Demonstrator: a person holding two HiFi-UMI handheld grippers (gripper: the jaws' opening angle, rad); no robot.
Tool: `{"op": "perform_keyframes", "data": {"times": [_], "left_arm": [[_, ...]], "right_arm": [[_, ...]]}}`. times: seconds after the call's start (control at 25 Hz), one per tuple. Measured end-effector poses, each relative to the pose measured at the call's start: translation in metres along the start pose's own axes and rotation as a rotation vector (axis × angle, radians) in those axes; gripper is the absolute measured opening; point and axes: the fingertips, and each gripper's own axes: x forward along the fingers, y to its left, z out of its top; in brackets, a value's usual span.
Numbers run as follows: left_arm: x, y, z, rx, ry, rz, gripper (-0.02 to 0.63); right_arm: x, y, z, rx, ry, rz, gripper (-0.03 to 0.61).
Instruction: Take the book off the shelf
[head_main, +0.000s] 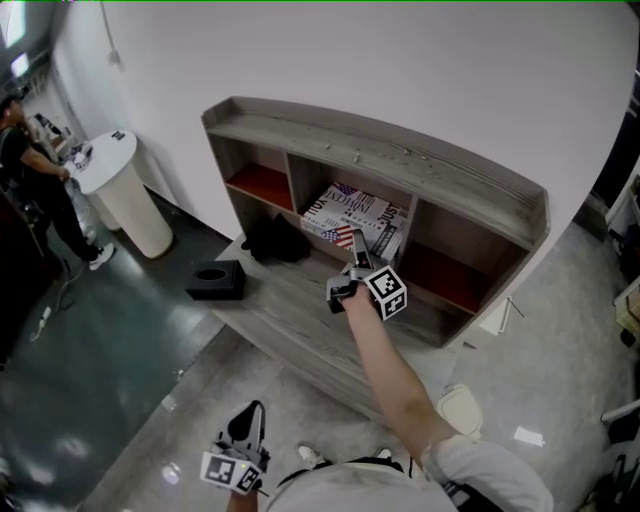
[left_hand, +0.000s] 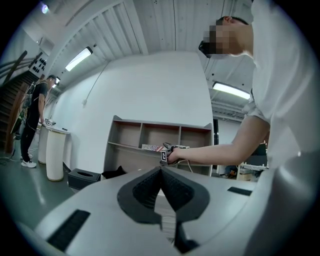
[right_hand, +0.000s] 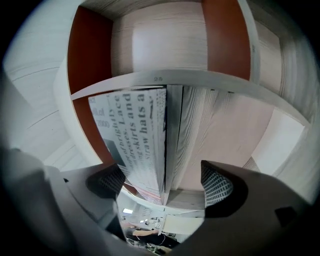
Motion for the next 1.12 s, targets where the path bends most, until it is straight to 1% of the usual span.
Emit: {"op": "perform_keyframes", "data": {"times": [0.36, 0.4, 0.44, 0.48, 0.52, 0.68, 0.8, 0.88, 0.96, 1.08, 1.12], "left_arm": [[-0.016, 0.008, -0.003, -0.02, 0.0, 0.033, 0.017], [-0.016, 0.009, -0.003, -0.021, 0.0, 0.034, 0.017], [-0.017, 0.01, -0.003, -0.022, -0.002, 0.034, 0.017], [-0.018, 0.011, -0.003, -0.023, -0.006, 0.034, 0.017], [-0.019, 0.012, -0.004, -0.026, -0.009, 0.034, 0.017], [-0.023, 0.019, -0.005, -0.039, -0.016, 0.041, 0.017], [-0.021, 0.024, -0.005, -0.042, -0.028, 0.036, 0.017], [-0.021, 0.023, -0.006, -0.048, -0.031, 0.03, 0.017], [-0.02, 0.023, -0.006, -0.056, -0.037, 0.025, 0.017], [-0.019, 0.026, -0.003, -0.064, -0.052, 0.021, 0.017], [-0.02, 0.028, -0.003, -0.067, -0.055, 0.021, 0.017]], "right_arm": [[0.017, 0.012, -0.006, -0.023, 0.01, 0.039, 0.454], [0.017, 0.013, -0.006, -0.025, 0.008, 0.043, 0.443], [0.017, 0.013, -0.005, -0.024, 0.003, 0.047, 0.388], [0.017, 0.013, -0.003, -0.021, -0.003, 0.051, 0.304], [0.016, 0.013, -0.001, -0.017, -0.009, 0.055, 0.291], [0.015, 0.014, -0.001, -0.012, -0.012, 0.055, 0.291], [0.016, 0.013, -0.004, -0.039, 0.029, 0.043, 0.29], [0.013, 0.011, -0.006, -0.063, 0.059, 0.032, 0.278], [0.007, 0.01, -0.008, -0.084, 0.075, 0.024, 0.259], [-0.002, 0.013, -0.013, -0.13, 0.095, 0.035, 0.219], [-0.005, 0.015, -0.015, -0.141, 0.1, 0.042, 0.188]]}}
